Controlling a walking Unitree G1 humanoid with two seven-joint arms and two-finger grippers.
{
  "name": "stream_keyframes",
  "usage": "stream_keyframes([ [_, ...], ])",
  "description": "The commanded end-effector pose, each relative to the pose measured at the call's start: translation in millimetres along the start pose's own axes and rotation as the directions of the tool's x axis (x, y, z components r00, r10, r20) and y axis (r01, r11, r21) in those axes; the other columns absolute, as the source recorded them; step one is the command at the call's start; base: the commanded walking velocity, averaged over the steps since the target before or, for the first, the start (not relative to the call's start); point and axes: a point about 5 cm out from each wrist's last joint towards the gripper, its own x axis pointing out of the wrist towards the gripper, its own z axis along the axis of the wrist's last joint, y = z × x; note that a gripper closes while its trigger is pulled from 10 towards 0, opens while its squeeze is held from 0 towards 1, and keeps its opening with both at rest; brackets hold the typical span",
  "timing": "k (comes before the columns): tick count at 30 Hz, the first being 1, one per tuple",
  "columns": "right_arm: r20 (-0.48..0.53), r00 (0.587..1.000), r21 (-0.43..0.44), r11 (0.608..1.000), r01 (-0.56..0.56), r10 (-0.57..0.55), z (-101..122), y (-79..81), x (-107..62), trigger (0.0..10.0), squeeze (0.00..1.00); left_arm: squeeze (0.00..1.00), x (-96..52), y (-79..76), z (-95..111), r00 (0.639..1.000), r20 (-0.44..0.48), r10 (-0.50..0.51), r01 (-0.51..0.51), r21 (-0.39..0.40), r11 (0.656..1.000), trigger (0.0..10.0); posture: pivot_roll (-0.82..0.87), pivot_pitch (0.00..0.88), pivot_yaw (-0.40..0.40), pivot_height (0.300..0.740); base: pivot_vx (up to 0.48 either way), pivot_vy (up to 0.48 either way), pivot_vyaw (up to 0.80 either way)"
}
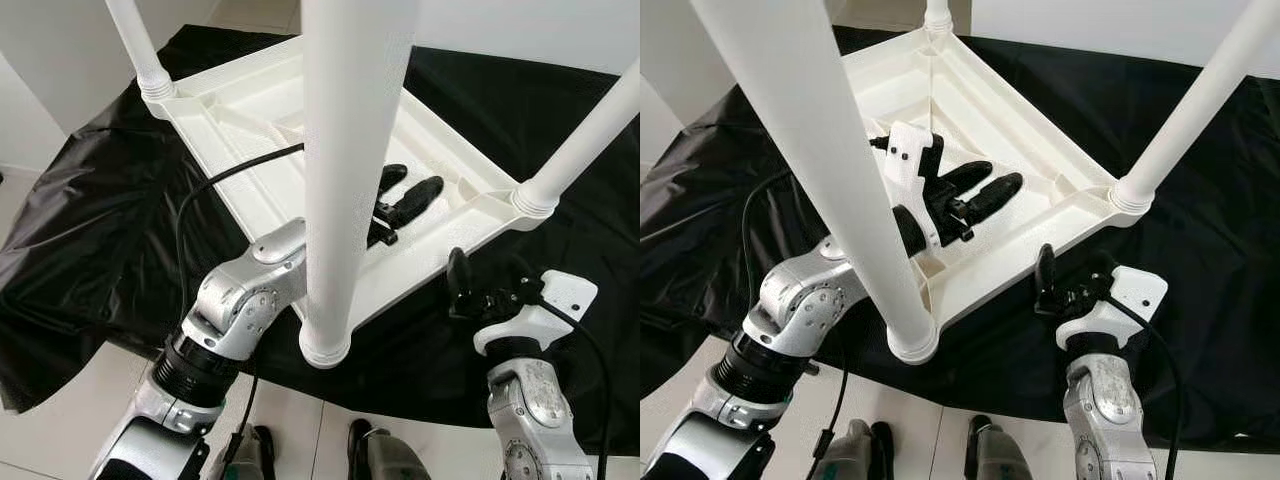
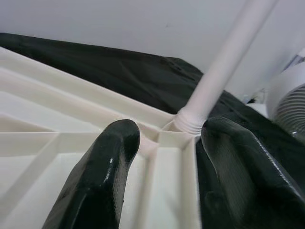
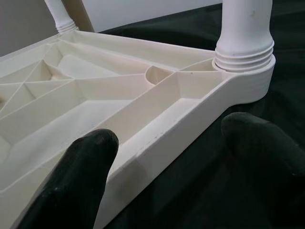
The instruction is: Building children table
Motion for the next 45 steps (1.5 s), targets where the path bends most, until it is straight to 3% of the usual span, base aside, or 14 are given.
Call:
stream_keyframes([
  [1, -0.023, 1.0, 0.007, 1.0, 0.012, -0.011, -4.1, -1.3, -1.1, 10.0, 0.0, 0.0, -3.8, -3.4, -4.0, 0.986, -0.018, -0.168, 0.168, 0.021, 0.986, 10.0, 0.03, 0.229, 0.054, 0.74, 0.0, 0.0, 0.0],
  [2, -0.015, 1.0, 0.018, 1.0, -0.012, 0.012, -2.3, 2.4, 2.6, 10.0, 0.0, 0.0, -16.3, 15.7, -10.1, 0.988, -0.085, -0.13, 0.138, 0.096, 0.986, 10.0, 0.05, 0.229, 0.042, 0.74, 0.0, 0.0, 0.0],
  [5, -0.012, 1.0, 0.02, 1.0, -0.022, 0.022, -1.8, 3.6, 3.5, 10.0, 0.0, 0.0, -21.5, 22.4, -12.3, 0.986, -0.115, -0.119, 0.133, 0.125, 0.983, 10.0, 0.05, 0.229, 0.039, 0.74, 0.0, 0.0, 0.0],
  [9, -0.015, 0.998, 0.021, 0.998, -0.067, 0.067, -1.9, 7.1, 2.4, 10.0, 0.0, 0.0, -44.6, 44.5, -22.2, 0.965, -0.236, -0.112, 0.165, 0.216, 0.962, 10.0, 0.06, 0.225, 0.019, 0.74, 0.0, 0.0, 0.0],
  [13, -0.025, 0.996, 0.016, 0.996, -0.087, 0.087, -3.4, 7.1, 1.4, 10.0, 0.0, 0.0, -54.1, 48.5, -25.9, 0.947, -0.29, -0.142, 0.216, 0.241, 0.946, 10.0, 0.06, 0.223, 0.016, 0.74, 0.0, 0.0, 0.0],
  [15, -0.025, 0.994, -0.007, 0.994, -0.107, 0.106, -3.5, 5.1, 3.6, 10.0, 0.0, 0.0, -61.9, 50.4, -31.7, 0.917, -0.356, -0.18, 0.284, 0.267, 0.921, 10.0, 0.06, 0.217, 0.004, 0.74, 0.0, 0.0, 0.0],
  [24, -0.034, 0.988, -0.026, 0.989, -0.149, 0.148, -5.4, 3.3, 7.1, 10.0, 0.0, 0.0, -64.4, 50.2, -39.7, 0.875, -0.422, -0.237, 0.392, 0.329, 0.859, 10.0, 0.06, 0.207, -0.015, 0.74, 0.0, 0.0, 0.0],
  [25, -0.035, 0.987, -0.031, 0.987, -0.156, 0.155, -5.4, 2.7, 7.8, 10.0, 0.0, 0.31, -62.8, 49.2, -41.0, 0.871, -0.425, -0.246, 0.403, 0.332, 0.853, 10.0, 0.06, 0.205, -0.019, 0.74, 0.0, 0.0, 0.0],
  [26, -0.035, 0.986, -0.034, 0.986, -0.162, 0.16, -5.4, 1.8, 8.5, 10.0, 0.0, 1.0, -61.6, 47.4, -42.3, 0.863, -0.429, -0.267, 0.422, 0.323, 0.847, 10.0, 0.06, 0.203, -0.026, 0.74, 0.0, 0.0, 0.0],
  [31, -0.036, 0.985, -0.041, 0.985, -0.168, 0.167, -5.5, 0.2, 9.6, 10.0, 0.0, 1.0, -60.5, 45.8, -43.6, 0.847, -0.444, -0.292, 0.455, 0.323, 0.83, 10.0, 0.05, 0.197, -0.025, 0.74, 0.0, 0.0, 0.0],
  [34, -0.034, 0.985, -0.048, 0.984, -0.169, 0.168, -5.2, -1.2, 10.3, 10.0, 0.0, 1.0, -59.1, 50.3, -44.1, 0.844, -0.467, -0.265, 0.463, 0.384, 0.799, 10.0, 0.05, 0.19, -0.025, 0.74, 0.0, 0.0, 0.0],
  [35, -0.033, 0.985, -0.051, 0.984, -0.171, 0.169, -5.0, -1.9, 10.8, 10.0, 0.0, 0.07, -59.6, 53.5, -44.5, 0.835, -0.481, -0.268, 0.484, 0.41, 0.773, 10.0, 0.04, 0.184, -0.024, 0.74, 0.0, 0.0, 0.0],
  [36, -0.032, 0.985, -0.054, 0.984, -0.172, 0.171, -4.8, -2.8, 10.7, 10.0, 0.0, 0.0, -60.3, 57.7, -44.1, 0.827, -0.496, -0.266, 0.498, 0.424, 0.756, 10.0, 0.04, 0.182, -0.023, 0.74, 0.0, 0.0, 0.0],
  [45, -0.031, 0.985, -0.079, 0.982, -0.171, 0.169, -4.4, -11.6, 11.0, 10.0, 0.0, 0.0, -66.4, 74.6, -38.6, 0.796, -0.551, -0.251, 0.544, 0.468, 0.696, 10.0, 0.04, 0.173, -0.015, 0.74, 0.0, 0.0, 0.0],
])
